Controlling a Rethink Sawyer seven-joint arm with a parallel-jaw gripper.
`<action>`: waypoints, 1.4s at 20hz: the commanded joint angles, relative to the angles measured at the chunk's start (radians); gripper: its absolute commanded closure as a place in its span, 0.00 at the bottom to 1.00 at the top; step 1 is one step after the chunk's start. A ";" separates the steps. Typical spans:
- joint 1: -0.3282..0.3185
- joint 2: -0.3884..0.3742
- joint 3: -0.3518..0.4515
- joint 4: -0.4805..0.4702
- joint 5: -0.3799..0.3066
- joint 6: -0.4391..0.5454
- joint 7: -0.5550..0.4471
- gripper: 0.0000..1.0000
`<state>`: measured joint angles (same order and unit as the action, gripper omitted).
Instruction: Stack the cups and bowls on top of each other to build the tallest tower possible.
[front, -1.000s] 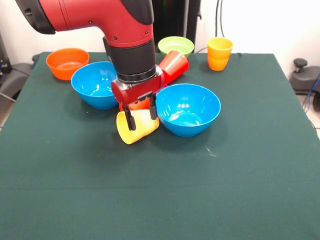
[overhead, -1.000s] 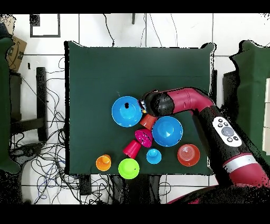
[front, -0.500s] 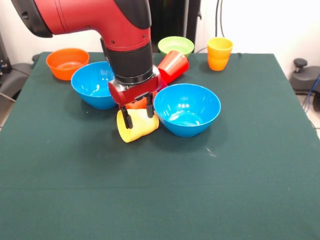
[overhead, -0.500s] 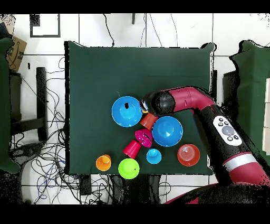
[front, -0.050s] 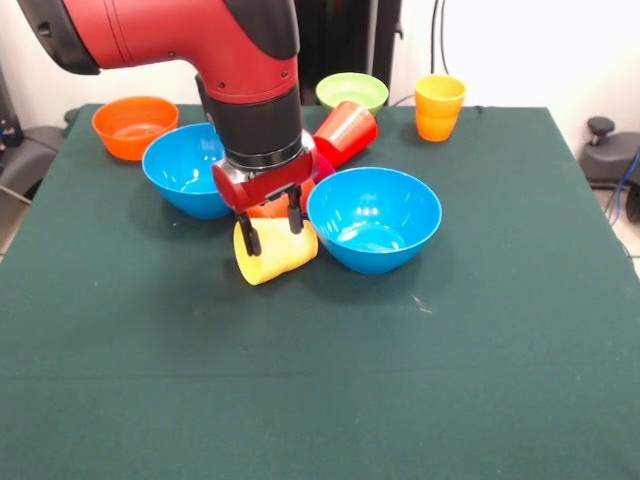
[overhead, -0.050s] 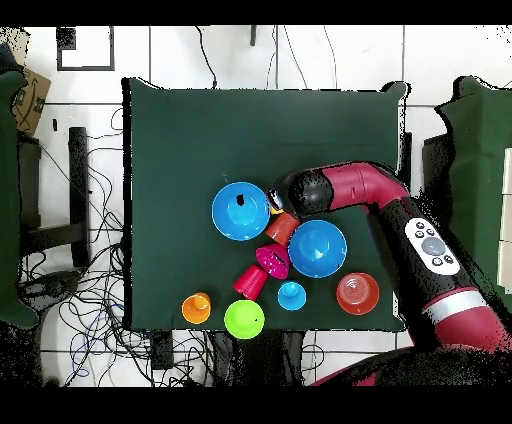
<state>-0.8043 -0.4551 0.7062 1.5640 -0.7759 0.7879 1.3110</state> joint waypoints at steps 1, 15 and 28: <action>0.038 0.015 -0.036 -0.071 -0.135 0.092 -0.344 0.00; 0.022 0.064 -0.062 -0.107 -0.198 0.141 -0.388 0.00; -0.003 0.187 -0.057 -0.133 -0.098 0.306 -0.442 0.00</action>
<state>-0.8115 -0.3515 0.7028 1.4770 -0.8551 0.9317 1.2414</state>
